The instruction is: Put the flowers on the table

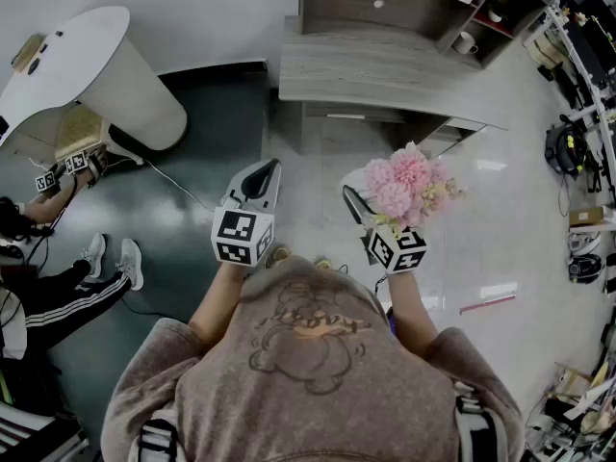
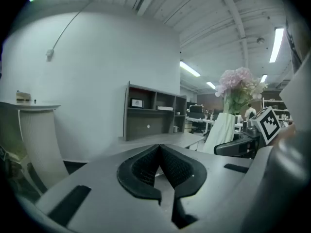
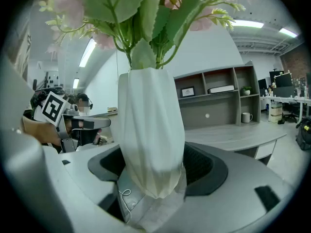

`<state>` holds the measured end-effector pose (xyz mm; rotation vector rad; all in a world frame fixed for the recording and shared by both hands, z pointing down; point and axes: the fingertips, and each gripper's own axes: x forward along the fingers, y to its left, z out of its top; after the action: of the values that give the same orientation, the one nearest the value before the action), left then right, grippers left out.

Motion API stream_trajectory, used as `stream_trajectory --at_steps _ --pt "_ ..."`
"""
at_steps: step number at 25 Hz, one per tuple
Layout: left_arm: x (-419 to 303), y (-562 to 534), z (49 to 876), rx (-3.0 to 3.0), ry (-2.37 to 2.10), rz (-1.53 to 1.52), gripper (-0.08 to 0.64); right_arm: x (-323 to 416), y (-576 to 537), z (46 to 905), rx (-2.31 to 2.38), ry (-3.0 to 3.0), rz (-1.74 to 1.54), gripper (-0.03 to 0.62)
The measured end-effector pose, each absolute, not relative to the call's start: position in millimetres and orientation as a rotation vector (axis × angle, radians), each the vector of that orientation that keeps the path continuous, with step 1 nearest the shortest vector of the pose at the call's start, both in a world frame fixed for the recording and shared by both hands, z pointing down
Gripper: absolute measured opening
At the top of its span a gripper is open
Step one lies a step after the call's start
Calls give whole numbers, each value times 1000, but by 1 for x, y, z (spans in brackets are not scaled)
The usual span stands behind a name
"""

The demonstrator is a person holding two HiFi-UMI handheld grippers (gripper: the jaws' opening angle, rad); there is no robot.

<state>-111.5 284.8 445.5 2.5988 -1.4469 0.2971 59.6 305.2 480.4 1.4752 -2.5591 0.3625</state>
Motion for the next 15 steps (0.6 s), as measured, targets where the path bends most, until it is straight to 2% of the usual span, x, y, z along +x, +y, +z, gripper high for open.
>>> stream_trajectory --at_steps 15 --pt "-73 290 463 2536 -1508 311 15 87 315 503 1351 -2564 461 357"
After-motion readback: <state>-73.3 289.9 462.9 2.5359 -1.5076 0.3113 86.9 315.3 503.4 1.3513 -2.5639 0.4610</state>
